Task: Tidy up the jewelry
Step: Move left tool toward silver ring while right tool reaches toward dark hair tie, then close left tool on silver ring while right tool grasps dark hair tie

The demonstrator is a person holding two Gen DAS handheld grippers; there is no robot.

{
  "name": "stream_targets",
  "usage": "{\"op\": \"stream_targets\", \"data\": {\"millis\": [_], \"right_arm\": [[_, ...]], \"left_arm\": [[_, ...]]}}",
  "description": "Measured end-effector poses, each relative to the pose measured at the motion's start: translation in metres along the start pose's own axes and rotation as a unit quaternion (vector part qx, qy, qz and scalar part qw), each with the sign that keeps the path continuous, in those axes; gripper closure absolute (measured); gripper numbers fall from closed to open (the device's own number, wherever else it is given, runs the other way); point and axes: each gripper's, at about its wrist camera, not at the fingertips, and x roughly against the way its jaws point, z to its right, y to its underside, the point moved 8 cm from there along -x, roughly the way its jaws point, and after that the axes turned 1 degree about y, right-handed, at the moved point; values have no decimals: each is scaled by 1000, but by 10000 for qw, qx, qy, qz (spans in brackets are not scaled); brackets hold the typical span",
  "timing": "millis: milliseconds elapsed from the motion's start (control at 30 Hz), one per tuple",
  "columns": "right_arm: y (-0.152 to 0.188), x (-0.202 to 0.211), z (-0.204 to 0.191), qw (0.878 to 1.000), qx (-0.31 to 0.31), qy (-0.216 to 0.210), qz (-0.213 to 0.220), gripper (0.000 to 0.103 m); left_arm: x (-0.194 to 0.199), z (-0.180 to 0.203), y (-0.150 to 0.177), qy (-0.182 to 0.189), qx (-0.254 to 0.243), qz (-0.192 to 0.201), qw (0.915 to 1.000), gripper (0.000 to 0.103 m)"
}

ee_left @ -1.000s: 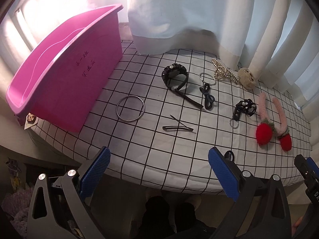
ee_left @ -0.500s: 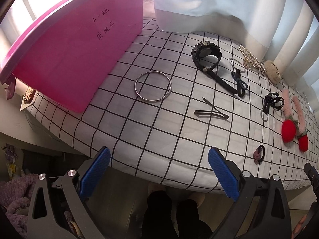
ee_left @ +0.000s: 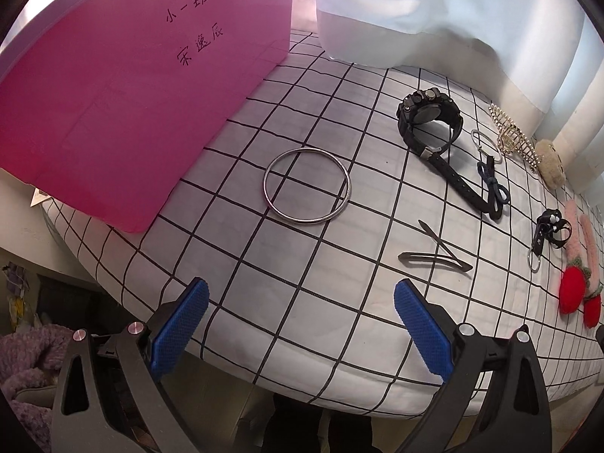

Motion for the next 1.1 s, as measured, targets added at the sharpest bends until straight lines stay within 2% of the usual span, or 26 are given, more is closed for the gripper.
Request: {"op": "stream_targets", "data": {"millis": [100,300,467,667,1100], "right_arm": [[4,-3,-14,9998,88,-186,-71,9],[29,-11,-69,9954,191,-874,-347,9],[49,-16,-116,9920,480,-1099,-388,9],[66,-24,-147,9919,491,-1092,-418,9],[75,-44,-163,9969,251,-674,-324,9]], "left_arm": [[-1,1,0,0,-14,55,10000,6],[-9,2,4,-43,-125,42,9999,6],[-13,-5,-5,-8,-225,104,9997,6],[-25,-12,-24,156,-465,189,9986,6],[-60,-3,-49,417,-894,106,9951,6]]}}
